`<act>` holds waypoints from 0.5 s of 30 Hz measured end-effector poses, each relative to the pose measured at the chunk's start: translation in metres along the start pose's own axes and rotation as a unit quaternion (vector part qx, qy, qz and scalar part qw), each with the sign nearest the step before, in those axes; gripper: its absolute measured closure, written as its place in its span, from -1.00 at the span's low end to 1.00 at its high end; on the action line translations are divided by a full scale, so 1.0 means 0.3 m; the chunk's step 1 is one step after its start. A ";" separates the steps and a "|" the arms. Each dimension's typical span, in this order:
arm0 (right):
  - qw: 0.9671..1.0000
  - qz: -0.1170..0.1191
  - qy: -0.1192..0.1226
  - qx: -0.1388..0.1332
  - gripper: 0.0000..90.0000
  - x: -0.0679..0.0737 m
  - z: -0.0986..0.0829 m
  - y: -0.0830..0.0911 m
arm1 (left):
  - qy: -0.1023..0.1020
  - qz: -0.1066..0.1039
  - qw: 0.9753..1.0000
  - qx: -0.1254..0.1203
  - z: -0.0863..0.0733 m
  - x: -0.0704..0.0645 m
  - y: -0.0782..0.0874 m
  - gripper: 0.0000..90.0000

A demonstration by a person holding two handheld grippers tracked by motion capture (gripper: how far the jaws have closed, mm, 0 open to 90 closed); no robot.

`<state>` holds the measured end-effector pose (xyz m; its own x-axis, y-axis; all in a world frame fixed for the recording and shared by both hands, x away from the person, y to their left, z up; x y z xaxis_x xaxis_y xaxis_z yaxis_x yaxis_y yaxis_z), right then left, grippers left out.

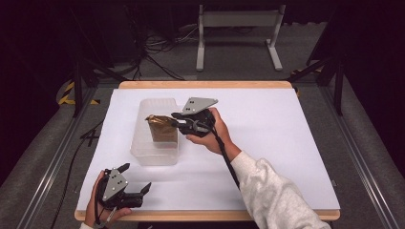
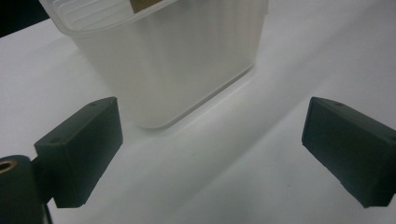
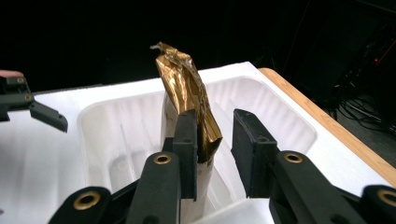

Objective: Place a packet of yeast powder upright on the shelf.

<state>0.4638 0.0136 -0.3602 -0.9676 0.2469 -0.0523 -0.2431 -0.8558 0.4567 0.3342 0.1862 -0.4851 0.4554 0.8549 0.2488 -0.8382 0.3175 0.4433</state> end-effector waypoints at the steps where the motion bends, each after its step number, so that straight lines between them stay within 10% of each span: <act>1: 1.000 -0.001 0.001 0.004 0.53 0.000 -0.005 0.008 | 0.001 -0.001 1.000 0.001 -0.001 -0.001 0.001 -0.87; 15: 0.997 -0.039 0.011 0.058 0.33 -0.018 -0.092 0.151 | -0.001 -0.001 1.000 0.003 -0.002 -0.004 0.002 -0.87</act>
<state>0.4563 -0.0392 -0.3638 -0.9477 0.2995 -0.1106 -0.3094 -0.7756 0.5502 0.3328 0.1856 -0.4858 0.4573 0.8536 0.2496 -0.8358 0.3166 0.4486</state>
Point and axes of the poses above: each handheld gripper's, and its own axes: y roughly backward along the jaws, z roughly out of its top, x roughly to its left, the point moved 8 cm from there along -y, roughly forward along the jaws, and after that the axes turned 13 degrees about z, right-handed, at the moved point
